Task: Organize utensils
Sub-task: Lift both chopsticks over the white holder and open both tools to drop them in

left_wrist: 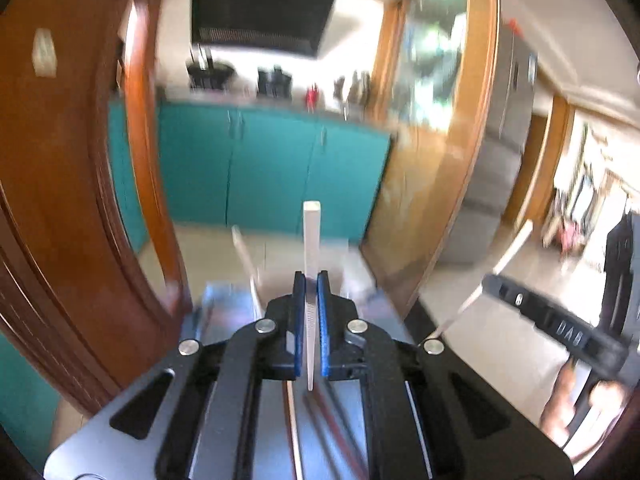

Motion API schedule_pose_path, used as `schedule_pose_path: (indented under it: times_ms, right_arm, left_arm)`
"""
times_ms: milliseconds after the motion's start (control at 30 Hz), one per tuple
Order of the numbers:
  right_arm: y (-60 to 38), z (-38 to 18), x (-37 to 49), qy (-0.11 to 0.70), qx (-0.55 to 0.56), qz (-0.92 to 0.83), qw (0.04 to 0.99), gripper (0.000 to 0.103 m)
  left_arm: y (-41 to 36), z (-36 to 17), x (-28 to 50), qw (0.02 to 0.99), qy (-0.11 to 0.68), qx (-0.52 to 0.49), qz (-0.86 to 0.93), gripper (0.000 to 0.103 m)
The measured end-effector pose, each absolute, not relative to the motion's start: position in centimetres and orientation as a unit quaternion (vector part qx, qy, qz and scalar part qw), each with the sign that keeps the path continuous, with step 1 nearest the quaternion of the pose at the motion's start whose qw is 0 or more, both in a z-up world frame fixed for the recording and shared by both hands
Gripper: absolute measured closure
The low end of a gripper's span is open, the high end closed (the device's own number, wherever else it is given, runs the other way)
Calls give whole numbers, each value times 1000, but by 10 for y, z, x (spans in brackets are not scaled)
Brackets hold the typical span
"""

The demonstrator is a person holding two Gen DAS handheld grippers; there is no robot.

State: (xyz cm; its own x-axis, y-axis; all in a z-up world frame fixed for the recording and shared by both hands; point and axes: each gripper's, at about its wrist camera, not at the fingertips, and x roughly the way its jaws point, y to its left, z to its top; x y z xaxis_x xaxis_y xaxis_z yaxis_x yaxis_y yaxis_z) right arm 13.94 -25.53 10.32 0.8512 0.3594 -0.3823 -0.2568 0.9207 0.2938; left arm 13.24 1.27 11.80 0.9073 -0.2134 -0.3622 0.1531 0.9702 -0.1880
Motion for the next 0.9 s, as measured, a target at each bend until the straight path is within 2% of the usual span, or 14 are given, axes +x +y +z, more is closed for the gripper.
schedule_pose_path:
  times_ms: [133, 267, 533, 800, 867, 900]
  right_arm:
    - [-253, 129, 148, 148, 145, 150, 967, 97]
    - [-239, 121, 165, 100, 135, 112, 979, 97]
    - [-225, 68, 209, 164, 132, 117, 971, 97]
    - [-210, 49, 209, 195, 99, 117, 969, 96]
    - [-211, 54, 201, 187, 91, 112, 972, 90]
    - [-213, 54, 197, 183, 90, 112, 973, 83]
  left_arm:
    - [19, 146, 136, 985, 120, -104, -66, 96]
    - [18, 138, 145, 993, 72, -93, -26, 96]
    - [13, 93, 190, 988, 138, -62, -6, 96]
    - [11, 64, 205, 978, 197, -67, -19, 96]
    - [9, 60, 204, 978, 199, -62, -17, 96]
    - [8, 60, 202, 978, 198, -59, -18, 96]
